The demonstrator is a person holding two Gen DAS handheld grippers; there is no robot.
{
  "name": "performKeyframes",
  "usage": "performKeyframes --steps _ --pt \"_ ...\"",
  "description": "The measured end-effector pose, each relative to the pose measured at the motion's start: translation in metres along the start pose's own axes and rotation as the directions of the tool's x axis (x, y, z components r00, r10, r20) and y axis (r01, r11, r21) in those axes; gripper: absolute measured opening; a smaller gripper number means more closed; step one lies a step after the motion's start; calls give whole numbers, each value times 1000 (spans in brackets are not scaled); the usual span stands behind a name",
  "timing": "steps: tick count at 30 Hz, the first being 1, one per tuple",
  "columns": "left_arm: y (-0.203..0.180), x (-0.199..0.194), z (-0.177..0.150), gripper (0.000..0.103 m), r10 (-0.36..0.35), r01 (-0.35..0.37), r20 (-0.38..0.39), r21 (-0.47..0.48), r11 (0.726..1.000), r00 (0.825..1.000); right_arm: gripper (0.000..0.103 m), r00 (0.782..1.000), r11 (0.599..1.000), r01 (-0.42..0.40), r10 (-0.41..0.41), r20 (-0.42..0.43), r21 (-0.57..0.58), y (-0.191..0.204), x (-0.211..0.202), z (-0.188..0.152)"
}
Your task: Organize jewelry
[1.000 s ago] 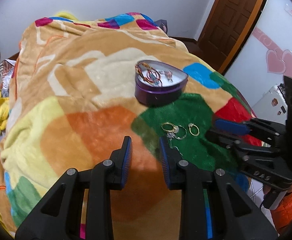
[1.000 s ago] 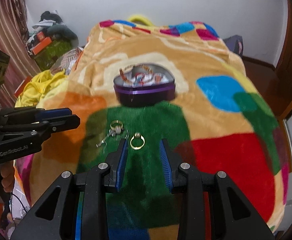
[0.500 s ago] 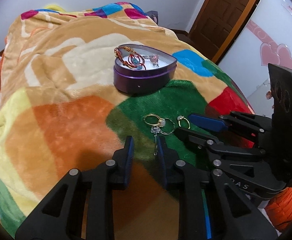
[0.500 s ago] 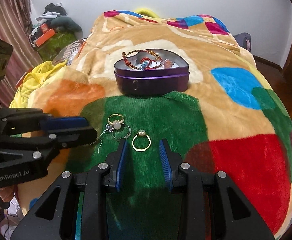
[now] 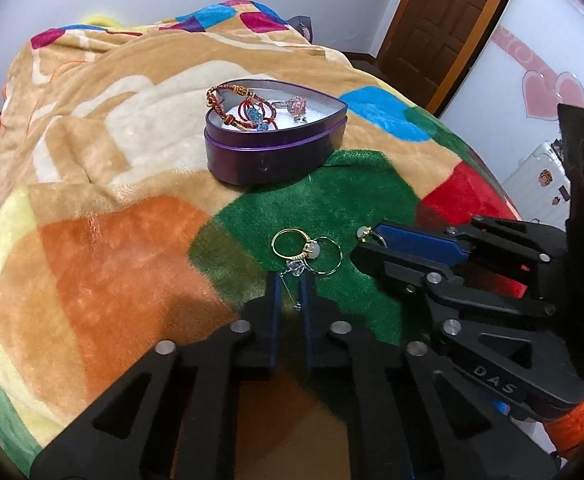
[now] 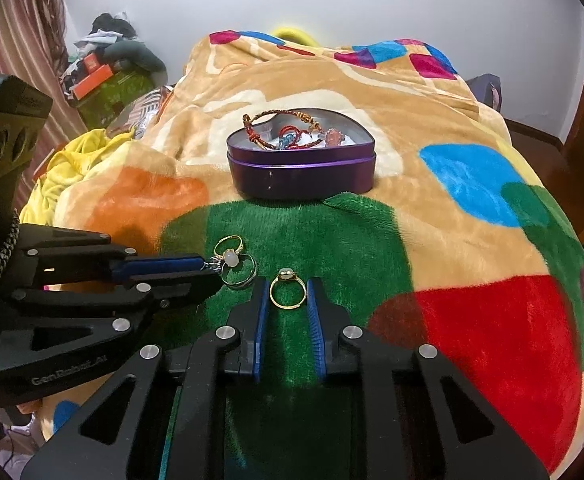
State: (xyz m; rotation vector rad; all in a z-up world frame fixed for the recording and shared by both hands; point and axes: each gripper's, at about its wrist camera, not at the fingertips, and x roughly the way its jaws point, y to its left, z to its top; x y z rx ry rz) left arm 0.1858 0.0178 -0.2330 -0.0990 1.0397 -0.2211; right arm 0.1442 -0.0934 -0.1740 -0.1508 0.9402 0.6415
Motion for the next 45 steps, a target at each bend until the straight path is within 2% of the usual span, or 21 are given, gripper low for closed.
performKeyframes --steps 8,14,28,36,45 --pt "0 -15 -1 0 18 -18 30 -18 1000 999 17 999 1000 -1 1 39 13 0 -19 2" --pt "1 -41 2 0 34 -32 80 -24 999 996 17 996 1000 8 -9 88 11 2 -38 8" --pt "2 -98 29 0 30 -26 229 -23 999 973 17 980 1000 18 -22 197 20 3 -70 27" --pt "3 -106 52 0 42 -40 277 -13 999 960 17 963 999 15 -23 268 32 -2 -83 45" --pt "7 -96 72 0 27 -23 299 -14 1000 954 17 955 999 12 -24 295 41 -11 -78 63"
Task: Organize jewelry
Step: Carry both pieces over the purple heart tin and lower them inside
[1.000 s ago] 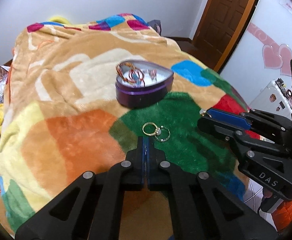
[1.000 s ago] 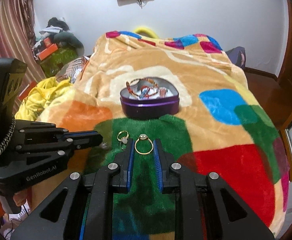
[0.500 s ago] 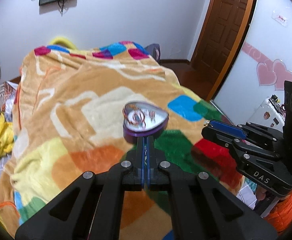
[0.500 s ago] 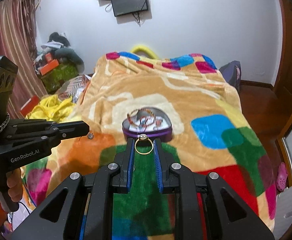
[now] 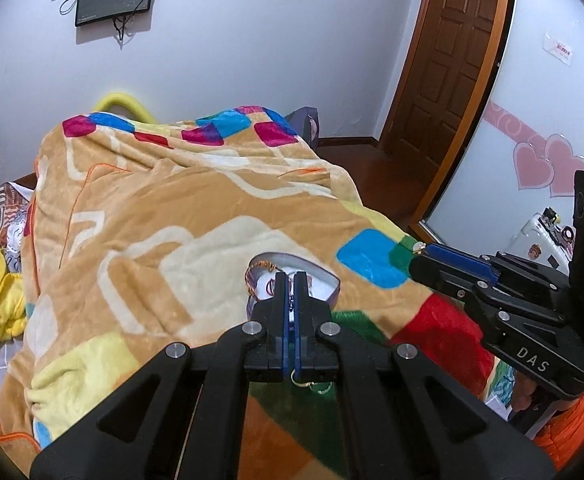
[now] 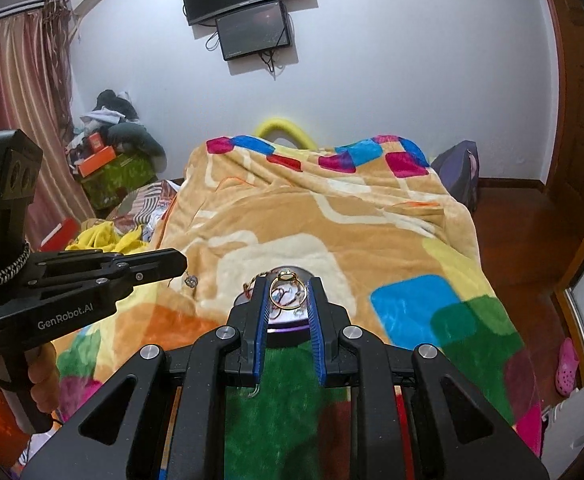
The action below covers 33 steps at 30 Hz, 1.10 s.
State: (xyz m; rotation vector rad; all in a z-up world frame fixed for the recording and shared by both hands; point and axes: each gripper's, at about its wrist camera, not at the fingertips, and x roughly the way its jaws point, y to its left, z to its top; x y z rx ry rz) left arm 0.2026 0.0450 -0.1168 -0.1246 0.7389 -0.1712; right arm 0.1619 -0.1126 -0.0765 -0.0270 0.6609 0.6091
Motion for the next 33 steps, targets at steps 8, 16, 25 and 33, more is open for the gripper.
performKeyframes --steps 8,16,25,33 --pt "7 26 6 0 -10 10 -24 -14 1000 1000 17 1000 1000 -16 17 -20 13 -8 26 5" --pt "13 49 8 0 -29 28 -50 -23 999 998 17 996 999 -33 34 -80 20 -14 58 1" --pt "14 72 5 0 -53 52 -93 -22 998 994 17 985 999 -47 46 -165 -7 -15 86 -7" --pt "18 83 2 0 -77 75 -122 -22 997 990 17 975 998 -58 53 -216 -16 -16 100 -9"
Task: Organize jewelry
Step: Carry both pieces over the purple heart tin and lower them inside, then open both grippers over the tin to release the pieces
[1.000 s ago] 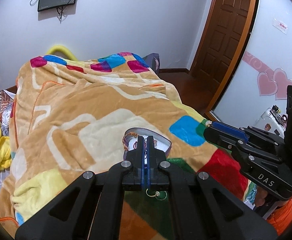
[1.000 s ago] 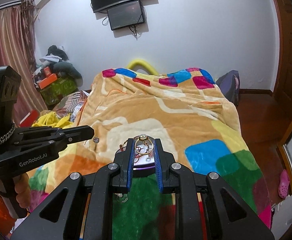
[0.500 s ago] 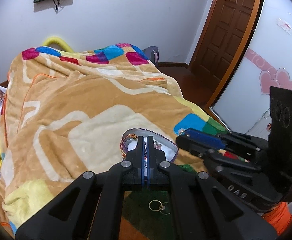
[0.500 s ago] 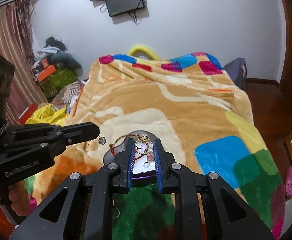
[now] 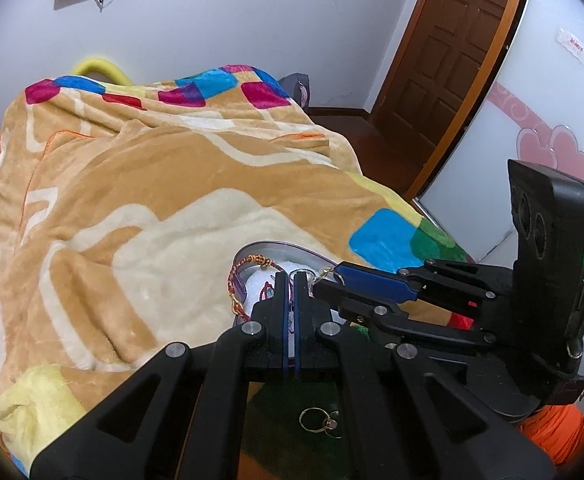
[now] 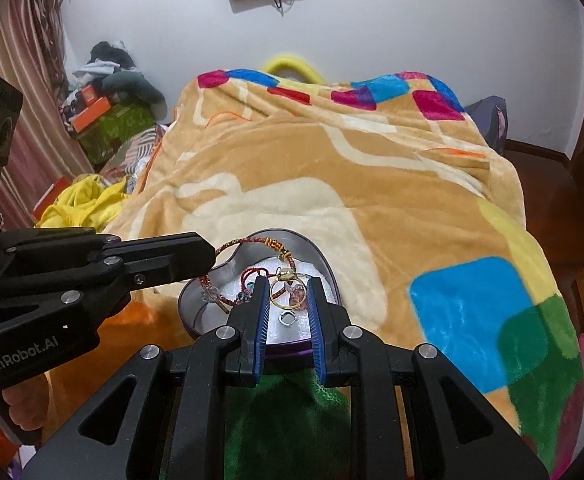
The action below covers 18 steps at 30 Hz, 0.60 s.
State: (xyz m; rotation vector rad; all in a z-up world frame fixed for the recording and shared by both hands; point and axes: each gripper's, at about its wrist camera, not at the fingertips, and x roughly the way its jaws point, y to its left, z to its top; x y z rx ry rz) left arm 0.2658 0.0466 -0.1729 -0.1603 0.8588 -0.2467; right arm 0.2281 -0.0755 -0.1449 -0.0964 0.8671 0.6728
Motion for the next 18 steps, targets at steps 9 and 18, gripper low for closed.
performKeyframes --steps 9,18 --pt "6 5 -3 1 -13 12 -28 -19 1000 1000 17 1000 1000 17 -17 -22 -23 4 7 -1" --pt "9 -4 -6 8 12 -12 -24 -28 1000 1000 17 999 999 35 -36 -37 -26 6 7 -1"
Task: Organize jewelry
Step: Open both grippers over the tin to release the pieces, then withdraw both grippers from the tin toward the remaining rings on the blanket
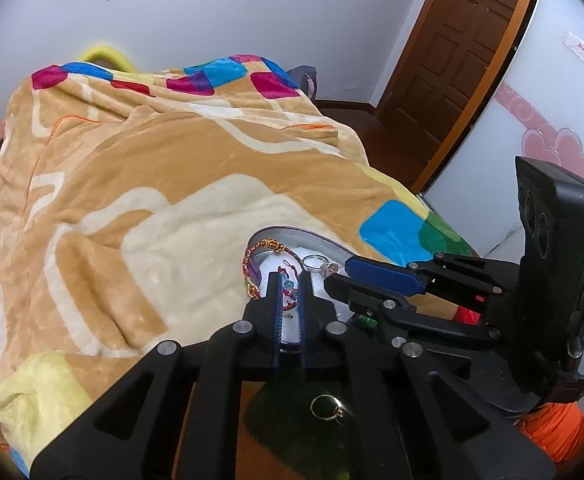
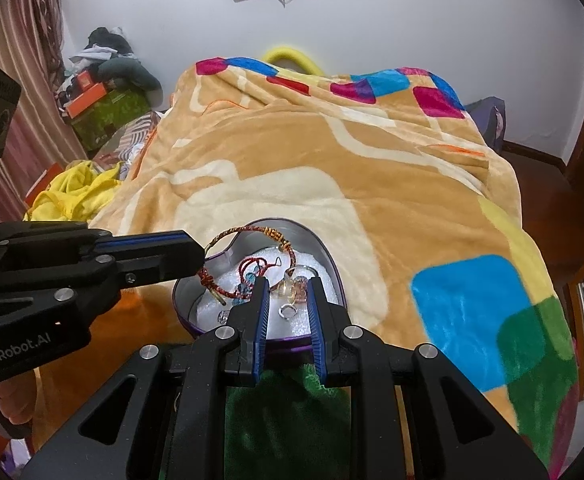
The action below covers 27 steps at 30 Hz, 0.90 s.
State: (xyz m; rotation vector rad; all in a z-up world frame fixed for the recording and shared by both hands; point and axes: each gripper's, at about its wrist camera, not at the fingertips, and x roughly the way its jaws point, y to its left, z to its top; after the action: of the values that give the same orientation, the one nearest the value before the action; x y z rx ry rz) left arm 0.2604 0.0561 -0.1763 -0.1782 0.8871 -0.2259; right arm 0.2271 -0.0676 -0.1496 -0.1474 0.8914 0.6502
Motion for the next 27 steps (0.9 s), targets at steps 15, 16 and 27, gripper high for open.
performKeyframes --steps 15,16,27 --pt "-12 -44 -5 30 29 -30 61 19 999 998 31 998 997 49 -46 53 -53 18 -36 -4" --pt "-14 -49 -6 30 33 -34 68 24 999 997 31 997 997 52 -49 58 -53 19 -39 -4" --pt "-15 -84 -24 36 76 -78 88 19 997 993 31 994 997 62 -59 90 -40 30 -69 -16"
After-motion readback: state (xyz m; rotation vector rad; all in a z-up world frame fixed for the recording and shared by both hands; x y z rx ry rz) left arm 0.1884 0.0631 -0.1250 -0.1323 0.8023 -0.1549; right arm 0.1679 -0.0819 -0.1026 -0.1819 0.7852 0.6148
